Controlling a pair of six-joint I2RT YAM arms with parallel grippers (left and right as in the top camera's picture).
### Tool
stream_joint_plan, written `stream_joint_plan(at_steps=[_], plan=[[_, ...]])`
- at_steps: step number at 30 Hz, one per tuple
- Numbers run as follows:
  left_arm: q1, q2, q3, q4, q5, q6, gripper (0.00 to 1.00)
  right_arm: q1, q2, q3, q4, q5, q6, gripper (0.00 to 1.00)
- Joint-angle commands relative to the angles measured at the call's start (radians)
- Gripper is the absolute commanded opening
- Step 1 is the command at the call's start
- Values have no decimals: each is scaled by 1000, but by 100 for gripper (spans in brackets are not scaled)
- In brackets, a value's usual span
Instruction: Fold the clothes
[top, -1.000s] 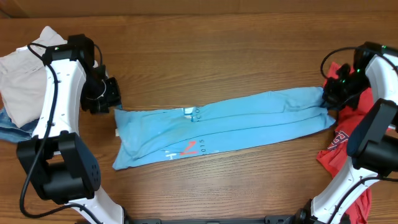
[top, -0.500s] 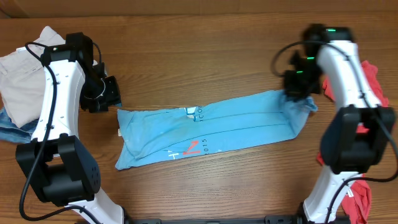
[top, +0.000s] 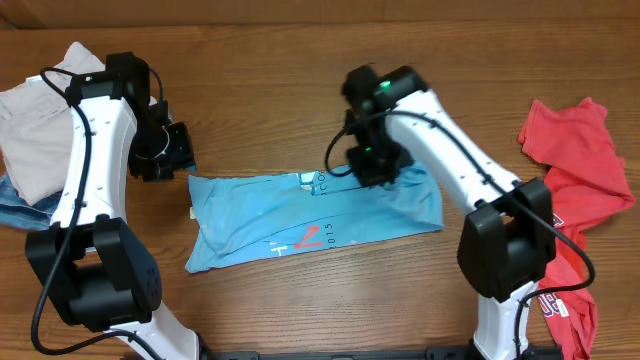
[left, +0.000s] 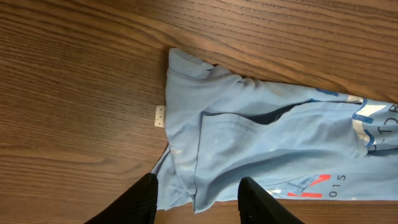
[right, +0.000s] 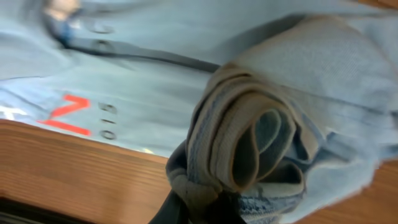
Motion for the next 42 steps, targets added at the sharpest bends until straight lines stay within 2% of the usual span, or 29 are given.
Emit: stream_joint_plan(at_steps=[1, 16, 18, 19, 21, 22, 25, 30, 35, 42], plan=[[2, -29, 7, 0, -3, 8, 46, 39, -37, -21, 17, -5, 23, 4], [1, -29, 7, -4, -3, 9, 46, 137, -24, -30, 116, -20, 23, 5], [1, -29, 7, -3, -3, 8, 46, 137, -19, -31, 116, -32, 22, 15], [1, -29, 7, -3, -3, 8, 46, 136, -19, -30, 117, -45, 21, 25], [1, -29, 7, -4, -3, 9, 46, 136, -19, -30, 116, -44, 6, 27], [1, -29, 7, -4, -3, 9, 46, 136, -19, -30, 111, -15, -7, 32], [1, -29, 7, -4, -3, 9, 47, 117, -19, -30, 104, 100, 53, 39], [1, -29, 7, -4, -3, 16, 47, 55, -19, -30, 86, 165, 101, 41], [0, -29, 7, -4, -3, 17, 47, -13, -19, -31, 27, 164, 97, 40], [1, -29, 7, -2, -3, 17, 47, -36, -19, -123, 64, 131, 58, 40]])
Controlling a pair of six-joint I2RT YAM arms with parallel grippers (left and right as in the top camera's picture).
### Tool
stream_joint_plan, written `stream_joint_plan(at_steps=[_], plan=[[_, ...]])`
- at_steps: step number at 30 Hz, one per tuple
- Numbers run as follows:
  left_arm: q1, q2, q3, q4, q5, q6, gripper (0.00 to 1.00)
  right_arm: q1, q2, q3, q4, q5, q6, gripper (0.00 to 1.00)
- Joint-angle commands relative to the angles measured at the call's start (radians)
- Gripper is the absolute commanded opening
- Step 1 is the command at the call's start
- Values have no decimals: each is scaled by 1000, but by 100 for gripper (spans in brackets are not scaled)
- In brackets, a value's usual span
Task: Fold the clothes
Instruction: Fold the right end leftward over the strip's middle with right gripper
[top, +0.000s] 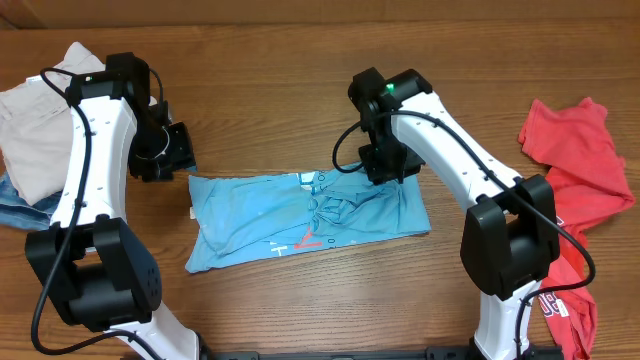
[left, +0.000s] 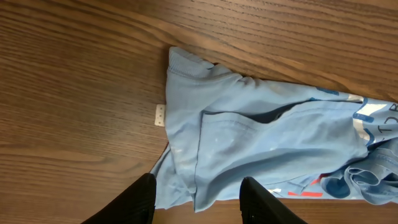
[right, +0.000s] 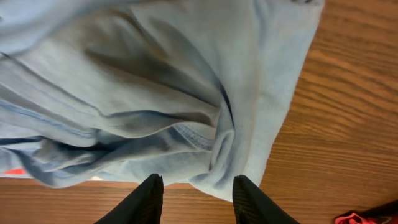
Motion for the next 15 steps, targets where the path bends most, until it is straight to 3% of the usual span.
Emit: stream_joint_plan(at_steps=[1, 9, 13, 15], plan=[[1, -29, 7, 3, -3, 17, 47, 4, -19, -63, 34, -26, -23, 40], [1, -29, 7, 3, -3, 17, 47, 6, -19, -151, 151, -29, -24, 38], [1, -29, 7, 0, -3, 16, 47, 6, -19, -154, 182, -32, -25, 6], [0, -29, 7, 0, -3, 16, 47, 6, -19, -154, 182, -36, -25, 4]])
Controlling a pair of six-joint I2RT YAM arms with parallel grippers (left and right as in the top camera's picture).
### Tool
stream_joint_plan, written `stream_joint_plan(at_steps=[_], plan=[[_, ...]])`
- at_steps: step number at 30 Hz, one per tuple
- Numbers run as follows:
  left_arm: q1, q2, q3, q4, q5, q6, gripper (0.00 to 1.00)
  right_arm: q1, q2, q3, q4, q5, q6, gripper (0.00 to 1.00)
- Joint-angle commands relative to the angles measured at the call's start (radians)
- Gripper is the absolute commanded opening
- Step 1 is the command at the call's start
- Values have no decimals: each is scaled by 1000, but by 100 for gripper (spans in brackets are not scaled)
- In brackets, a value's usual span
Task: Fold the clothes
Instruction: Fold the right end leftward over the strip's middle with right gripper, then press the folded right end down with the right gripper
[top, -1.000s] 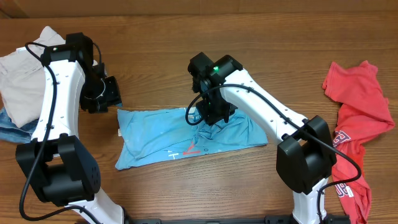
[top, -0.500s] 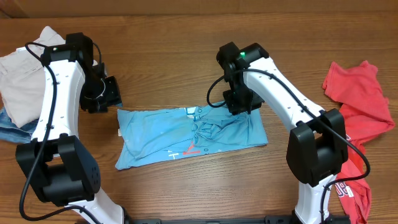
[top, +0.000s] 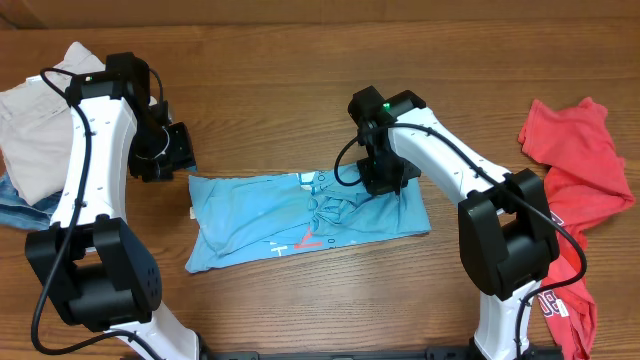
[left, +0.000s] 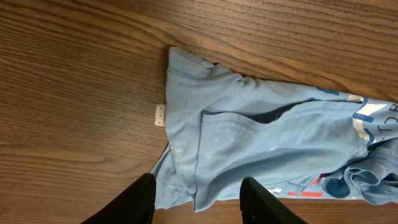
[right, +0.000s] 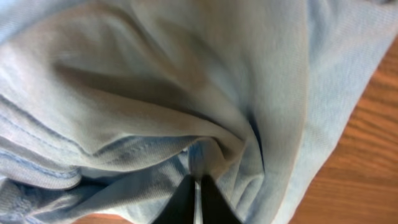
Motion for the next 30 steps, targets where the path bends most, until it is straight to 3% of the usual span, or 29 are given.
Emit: stream_joint_plan(at_steps=[1, 7, 11, 17, 23, 27, 30], plan=[[0, -29, 7, 0, -3, 16, 47, 5, -19, -6, 6, -10, -5, 4], [0, -29, 7, 0, -3, 16, 47, 38, -29, -3, 0, -221, -140, 4], [0, -29, 7, 1, -3, 16, 47, 124, -33, -3, 89, -291, -180, 4], [0, -29, 7, -2, -3, 16, 48, 237, -33, -3, 254, -290, -172, 5], [0, -29, 7, -5, -3, 16, 48, 273, -33, -3, 339, -286, -173, 30], [0, -29, 7, -9, -3, 16, 48, 267, -33, -3, 302, -237, -167, 25], [1, -29, 7, -8, -4, 17, 48, 257, -45, -3, 249, -102, -71, 25]])
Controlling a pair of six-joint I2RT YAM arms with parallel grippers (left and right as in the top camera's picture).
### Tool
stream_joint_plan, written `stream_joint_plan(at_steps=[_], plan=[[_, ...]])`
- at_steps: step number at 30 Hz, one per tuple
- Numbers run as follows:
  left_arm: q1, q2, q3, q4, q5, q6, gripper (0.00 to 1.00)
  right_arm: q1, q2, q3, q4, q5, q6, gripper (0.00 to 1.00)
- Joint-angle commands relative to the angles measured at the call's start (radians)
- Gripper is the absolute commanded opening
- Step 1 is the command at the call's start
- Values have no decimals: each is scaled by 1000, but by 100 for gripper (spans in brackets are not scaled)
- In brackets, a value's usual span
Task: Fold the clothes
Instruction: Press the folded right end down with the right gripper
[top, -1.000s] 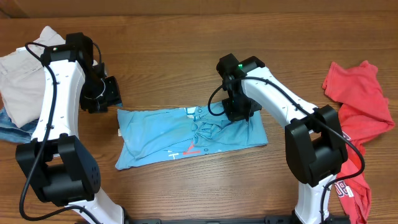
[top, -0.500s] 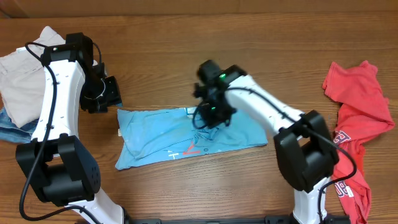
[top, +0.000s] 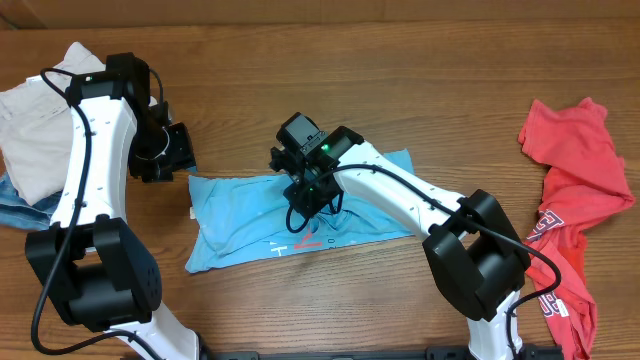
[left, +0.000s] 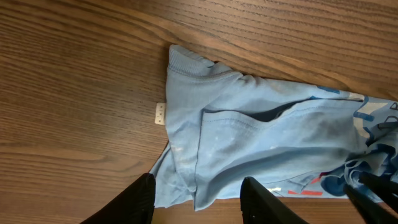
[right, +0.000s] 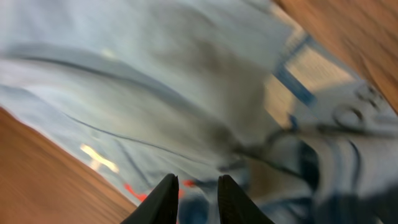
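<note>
A light blue shirt (top: 240, 215) with red and white print lies crumpled lengthwise on the wooden table; it also fills the left wrist view (left: 249, 143) and, blurred, the right wrist view (right: 155, 93). My right gripper (top: 305, 195) hangs low over the shirt's bunched middle. In its own view (right: 198, 199) the fingers stand a narrow gap apart, with printed cloth showing through the gap. My left gripper (top: 170, 150) hovers at the shirt's far left corner. It is open (left: 199, 202) with nothing between the fingers, above the shirt's left hem.
A pile of beige clothes (top: 30, 115) over denim (top: 12, 210) lies at the left edge. A red shirt (top: 575, 165) lies at the right edge and trails toward the front. A small white tag (left: 160, 114) sticks out beside the blue shirt's left hem.
My right gripper was shut on a fold near the shirt's right end. Now it is over the shirt's middle with its fingers apart. The shirt's right end has shifted. The left arm has not moved.
First my right gripper was shut on a bundle of blue fabric at the shirt's upper right. Then it stood open above the right end, with cloth bunched mid-shirt. Then it pinched a fold there, and now it is at the middle, open. The left gripper stayed open at the left corner.
</note>
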Motion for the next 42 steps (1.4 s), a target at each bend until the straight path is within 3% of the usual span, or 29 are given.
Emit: stream_joint_plan(at_steps=[1, 12, 21, 25, 27, 31, 37, 40, 42], plan=[[1, -29, 7, -3, -4, 17, 48, -19, -54, -1, -39, 145, 97, 25], [0, -29, 7, -3, -4, 20, 48, -27, -102, -48, -188, 153, 165, 29], [0, -29, 7, -3, -4, 20, 48, -28, -102, -219, -48, 162, 194, 29], [0, -29, 7, -3, -4, 20, 48, -28, -102, -224, -41, 148, 219, 11], [0, -29, 7, -3, -4, 20, 48, -27, -102, -224, -72, 110, 218, 7], [0, -29, 7, -1, -4, 20, 48, -27, -102, -224, -149, 43, 201, 12], [0, -29, 7, 5, -4, 19, 49, -27, -102, -225, -203, -121, 58, 20], [0, -29, 7, 5, -4, 20, 49, -27, -102, -224, -189, -65, 63, 17], [0, -29, 7, 5, -4, 20, 49, -32, -104, -206, -185, 73, 167, 17]])
